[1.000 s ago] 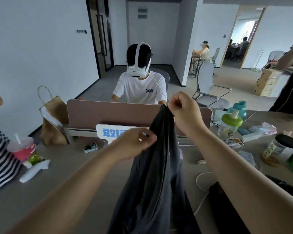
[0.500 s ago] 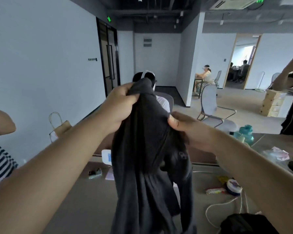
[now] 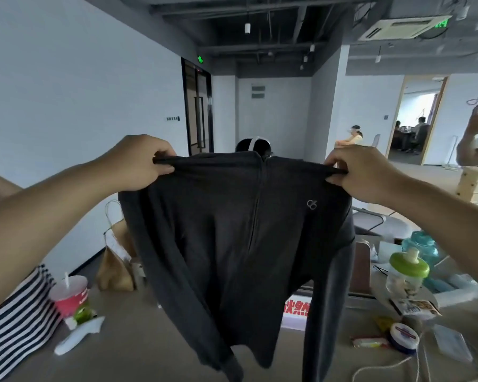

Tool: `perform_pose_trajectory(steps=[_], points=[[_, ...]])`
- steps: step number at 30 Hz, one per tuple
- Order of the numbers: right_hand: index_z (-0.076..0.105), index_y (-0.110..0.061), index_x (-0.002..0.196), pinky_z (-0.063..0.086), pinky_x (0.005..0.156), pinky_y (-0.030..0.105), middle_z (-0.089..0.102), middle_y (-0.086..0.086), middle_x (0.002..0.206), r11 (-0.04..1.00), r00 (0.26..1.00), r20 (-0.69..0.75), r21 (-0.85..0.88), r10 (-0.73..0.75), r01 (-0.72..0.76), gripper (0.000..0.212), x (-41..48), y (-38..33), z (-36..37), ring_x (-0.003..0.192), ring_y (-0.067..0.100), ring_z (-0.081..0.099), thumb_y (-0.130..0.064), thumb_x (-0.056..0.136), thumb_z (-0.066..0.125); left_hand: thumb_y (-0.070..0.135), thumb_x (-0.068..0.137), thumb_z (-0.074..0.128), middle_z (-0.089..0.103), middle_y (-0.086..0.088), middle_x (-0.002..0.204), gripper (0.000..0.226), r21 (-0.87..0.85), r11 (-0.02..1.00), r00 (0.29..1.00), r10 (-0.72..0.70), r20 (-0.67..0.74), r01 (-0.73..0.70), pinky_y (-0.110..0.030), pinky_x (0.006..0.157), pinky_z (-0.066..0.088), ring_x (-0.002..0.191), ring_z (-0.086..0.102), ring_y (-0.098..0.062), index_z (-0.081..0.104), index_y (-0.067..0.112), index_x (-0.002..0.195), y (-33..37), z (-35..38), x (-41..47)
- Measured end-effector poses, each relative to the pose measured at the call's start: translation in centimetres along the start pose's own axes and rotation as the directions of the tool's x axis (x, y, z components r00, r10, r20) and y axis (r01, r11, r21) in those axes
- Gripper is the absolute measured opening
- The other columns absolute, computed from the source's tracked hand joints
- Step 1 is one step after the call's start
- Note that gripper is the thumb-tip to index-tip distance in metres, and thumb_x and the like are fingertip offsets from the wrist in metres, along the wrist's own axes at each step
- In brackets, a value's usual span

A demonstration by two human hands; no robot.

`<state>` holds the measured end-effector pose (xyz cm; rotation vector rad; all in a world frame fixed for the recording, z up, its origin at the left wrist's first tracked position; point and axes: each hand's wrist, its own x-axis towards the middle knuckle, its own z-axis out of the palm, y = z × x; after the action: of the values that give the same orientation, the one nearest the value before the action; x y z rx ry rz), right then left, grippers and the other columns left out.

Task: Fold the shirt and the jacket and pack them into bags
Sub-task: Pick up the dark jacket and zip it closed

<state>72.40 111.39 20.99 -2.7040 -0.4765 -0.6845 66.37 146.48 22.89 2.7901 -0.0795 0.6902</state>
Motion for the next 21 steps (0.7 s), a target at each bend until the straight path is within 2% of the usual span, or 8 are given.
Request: perform_pose_trajectory(steps=[3, 6, 8, 11, 14, 16, 18, 21], points=[[0.051, -0.008, 0.12, 0.036, 0.079, 0.029, 0.057, 0.018, 0.12, 0.986, 0.99, -0.116, 0.158, 0.08, -0.061, 0.027, 0.2, -0.8, 0.1, 0.103, 0.032, 0.052, -0.011, 0.093, 0.054, 0.038, 0.092, 0.056, 0.064, -0.01, 0.086, 0.038, -0.058, 0.985, 0.983, -0.159, 0.093, 0.165, -0.03, 0.068, 0.038, 0.081, 0.057, -0.027, 0.066, 0.002, 0.086, -0.3, -0.4, -0.1], [0.044, -0.012, 0.124, 0.035, 0.063, 0.029, 0.057, 0.016, 0.11, 0.952, 0.966, -0.194, 0.286, 0.173, -0.113, 0.028, 0.2, -1.0, 0.0, 0.085, 0.028, 0.05, -0.011, 0.096, 0.047, 0.049, 0.09, 0.053, 0.052, -0.016, 0.075, 0.052, -0.165, 0.952, 0.963, -0.24, 0.126, 0.259, -0.031, 0.061, 0.032, 0.069, 0.048, -0.025, 0.059, -0.001, 0.076, -0.1, -0.6, -0.1], [0.046, -0.019, 0.12, 0.037, 0.056, 0.03, 0.059, 0.01, 0.102, 0.927, 0.959, -0.22, 0.363, 0.179, -0.09, 0.025, -0.2, -1.2, -0.7, 0.075, 0.023, 0.051, -0.016, 0.096, 0.049, 0.05, 0.088, 0.055, 0.059, -0.016, 0.079, 0.059, -0.24, 0.939, 0.968, -0.224, 0.113, 0.245, -0.03, 0.064, 0.036, 0.072, 0.053, -0.025, 0.063, -0.008, 0.081, -0.1, -0.9, 0.0], [0.054, -0.025, 0.114, 0.049, 0.076, 0.034, 0.064, 0.005, 0.097, 0.905, 0.977, -0.148, 0.419, 0.151, -0.076, 0.033, -0.7, 0.0, -2.6, 0.084, 0.022, 0.06, -0.037, 0.086, 0.066, 0.057, 0.071, 0.067, 0.072, -0.007, 0.085, 0.049, -0.35, 0.91, 0.963, -0.152, 0.221, 0.224, -0.024, 0.062, 0.044, 0.072, 0.064, -0.018, 0.07, 0.008, 0.081, -0.4, -2.5, -0.6], [0.064, -0.037, 0.105, 0.048, 0.076, 0.03, 0.066, -0.002, 0.089, 0.952, 0.997, 0.051, 0.3, 0.054, -0.067, 0.047, -1.5, 1.1, -4.5, 0.082, 0.014, 0.063, -0.056, 0.064, 0.073, 0.063, 0.029, 0.086, 0.076, -0.002, 0.078, 0.071, -0.309, 0.933, 0.906, -0.041, 0.42, 0.186, -0.019, 0.053, 0.052, 0.067, 0.072, -0.014, 0.074, 0.016, 0.08, -1.7, -3.6, -1.9], [0.065, -0.04, 0.104, 0.043, 0.071, 0.026, 0.066, -0.008, 0.085, 0.982, 0.991, 0.127, 0.179, 0.043, -0.066, 0.051, -1.8, 1.6, -4.9, 0.077, 0.007, 0.06, -0.055, 0.057, 0.076, 0.036, 0.044, 0.092, 0.076, -0.002, 0.076, 0.047, -0.225, 0.961, 0.885, -0.042, 0.463, 0.163, -0.016, 0.048, 0.05, 0.062, 0.071, -0.011, 0.073, 0.014, 0.081, -2.4, -3.0, -1.9], [0.069, -0.035, 0.093, 0.041, 0.063, 0.023, 0.067, -0.011, 0.077, 0.994, 0.982, 0.184, 0.096, 0.031, -0.049, 0.031, -1.9, 2.0, -4.5, 0.072, 0.004, 0.06, -0.038, 0.066, 0.081, 0.018, 0.068, 0.083, 0.074, -0.001, 0.07, 0.014, -0.082, 0.985, 0.906, -0.106, 0.41, 0.153, -0.016, 0.047, 0.045, 0.058, 0.068, -0.012, 0.07, 0.014, 0.074, -2.5, -2.0, -1.3], [0.069, -0.021, 0.078, 0.038, 0.055, 0.026, 0.064, 0.003, 0.066, 0.999, 0.983, 0.181, 0.021, 0.035, -0.039, 0.012, -1.7, 2.2, -3.6, 0.063, 0.013, 0.057, -0.031, 0.077, 0.076, 0.03, 0.087, 0.067, 0.058, -0.006, 0.063, 0.035, 0.163, 0.982, 0.966, -0.133, 0.22, 0.098, -0.027, 0.049, 0.034, 0.058, 0.052, -0.016, 0.059, 0.008, 0.061, -2.6, -0.5, -0.5]])
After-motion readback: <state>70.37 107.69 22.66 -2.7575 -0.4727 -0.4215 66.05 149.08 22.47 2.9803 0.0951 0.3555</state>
